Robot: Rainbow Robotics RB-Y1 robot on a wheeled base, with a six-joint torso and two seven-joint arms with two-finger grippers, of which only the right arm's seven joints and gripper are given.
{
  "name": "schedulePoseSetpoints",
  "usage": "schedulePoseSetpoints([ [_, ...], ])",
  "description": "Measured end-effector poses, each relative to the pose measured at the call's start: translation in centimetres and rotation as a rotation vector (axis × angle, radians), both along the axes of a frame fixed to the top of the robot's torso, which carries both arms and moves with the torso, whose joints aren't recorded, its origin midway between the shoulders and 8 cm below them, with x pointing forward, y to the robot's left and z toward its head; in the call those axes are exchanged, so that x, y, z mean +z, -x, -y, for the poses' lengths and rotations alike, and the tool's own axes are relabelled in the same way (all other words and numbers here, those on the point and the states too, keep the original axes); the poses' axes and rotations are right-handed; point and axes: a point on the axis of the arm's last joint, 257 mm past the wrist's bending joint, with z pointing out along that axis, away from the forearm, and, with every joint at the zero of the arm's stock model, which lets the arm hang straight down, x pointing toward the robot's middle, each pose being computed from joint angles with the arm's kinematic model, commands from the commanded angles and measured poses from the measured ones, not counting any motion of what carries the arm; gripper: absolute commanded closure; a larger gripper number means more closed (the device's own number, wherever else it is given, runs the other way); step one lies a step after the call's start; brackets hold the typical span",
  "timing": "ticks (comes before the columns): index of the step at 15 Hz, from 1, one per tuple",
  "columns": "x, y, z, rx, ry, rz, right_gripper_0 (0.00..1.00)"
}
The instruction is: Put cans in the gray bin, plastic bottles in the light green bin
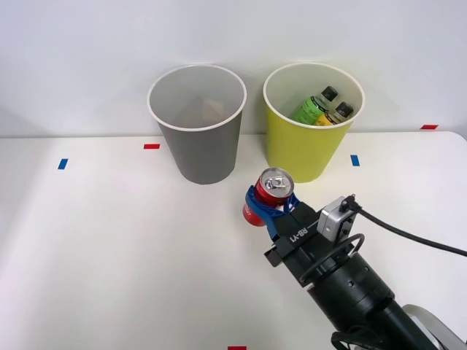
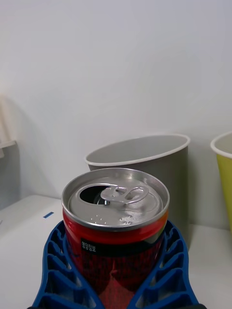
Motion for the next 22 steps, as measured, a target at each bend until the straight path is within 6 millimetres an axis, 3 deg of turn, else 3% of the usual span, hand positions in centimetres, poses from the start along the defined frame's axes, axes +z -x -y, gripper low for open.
schedulePoseSetpoints([
  [3,2.7,0.6,0.8,0.02,-0.019,0.037,1.0],
  [8,8.4,-0.3,1.1,0.04,-0.106,0.116,1.0],
  [11,11.1,-2.3,0.2,0.043,-0.113,0.119,1.0],
  [15,16.1,-4.8,-1.2,0.043,-0.187,0.116,1.0],
  [19,17.5,-6.6,-3.9,0.055,-0.183,0.036,1.0],
  [22,17.4,-10.0,-6.3,0.065,-0.197,0.019,1.0],
])
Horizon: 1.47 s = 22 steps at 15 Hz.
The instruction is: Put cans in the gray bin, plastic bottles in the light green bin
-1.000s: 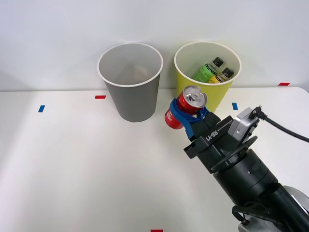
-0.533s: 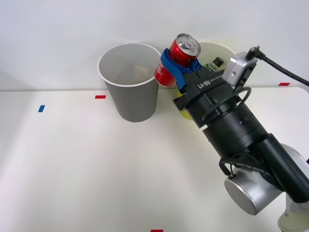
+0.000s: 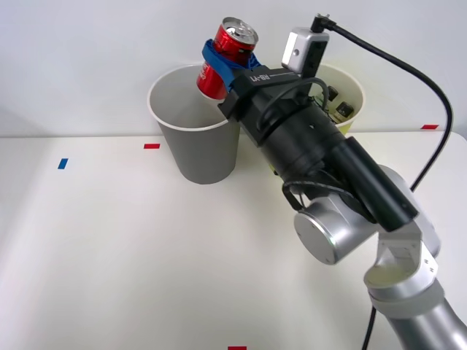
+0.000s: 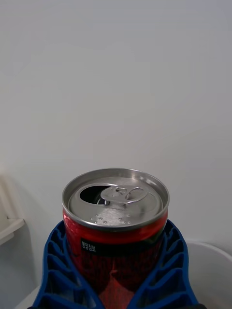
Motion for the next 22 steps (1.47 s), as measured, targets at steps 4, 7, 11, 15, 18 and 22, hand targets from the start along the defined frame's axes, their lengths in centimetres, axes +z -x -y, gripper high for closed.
schedulePoseSetpoints([
  [4,-1.0,-5.3,-3.5,0.006,-0.019,0.029,1.0],
  [7,-0.3,-7.6,-5.8,0.011,0.021,0.057,1.0],
  [11,-0.2,-8.8,-6.7,0.003,0.064,0.07,0.88],
  [15,-0.6,-8.7,-7.0,0.001,0.086,0.074,0.0],
  [18,-1.5,-8.6,-7.3,0.0,0.122,0.078,0.0],
  [22,-4.6,-8.7,-6.1,-0.033,0.172,0.073,0.0],
])
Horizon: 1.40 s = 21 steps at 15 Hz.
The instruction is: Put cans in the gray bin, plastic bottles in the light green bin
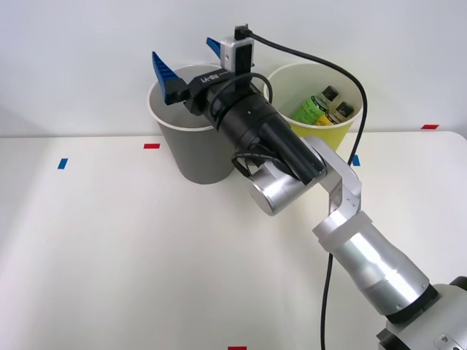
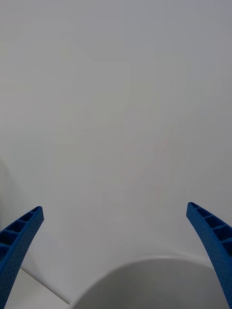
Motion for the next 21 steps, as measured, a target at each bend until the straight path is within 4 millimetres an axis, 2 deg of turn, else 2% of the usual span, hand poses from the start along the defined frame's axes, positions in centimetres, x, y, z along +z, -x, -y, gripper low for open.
schedulePoseSetpoints([
  [4,-4.4,1.5,4.1,-0.055,0.024,0.033,0.0],
  [6,-5.0,3.3,6.0,-0.072,0.035,0.057,0.0],
  [10,-5.9,8.9,10.6,-0.089,0.066,0.091,0.0],
  [17,-12.6,18.7,19.8,-0.177,0.117,-0.033,0.0],
  [21,-15.3,22.7,24.2,-0.273,0.063,-0.09,0.0],
])
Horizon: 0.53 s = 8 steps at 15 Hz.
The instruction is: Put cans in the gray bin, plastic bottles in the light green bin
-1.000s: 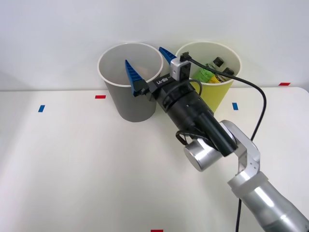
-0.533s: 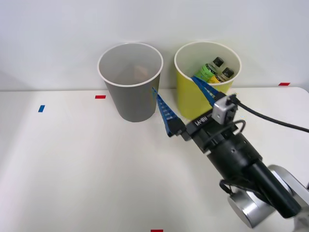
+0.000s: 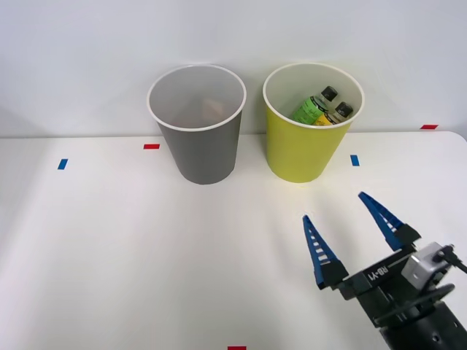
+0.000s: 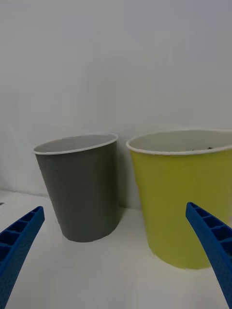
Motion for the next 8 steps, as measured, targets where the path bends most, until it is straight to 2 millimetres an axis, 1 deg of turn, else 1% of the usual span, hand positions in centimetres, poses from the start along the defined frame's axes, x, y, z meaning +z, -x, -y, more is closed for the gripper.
schedulePoseSetpoints([
  [4,-2.6,2.5,3.7,-0.133,-0.036,-0.071,0.0],
  [8,-4.3,3.9,5.9,-0.223,-0.042,-0.121,0.0],
])
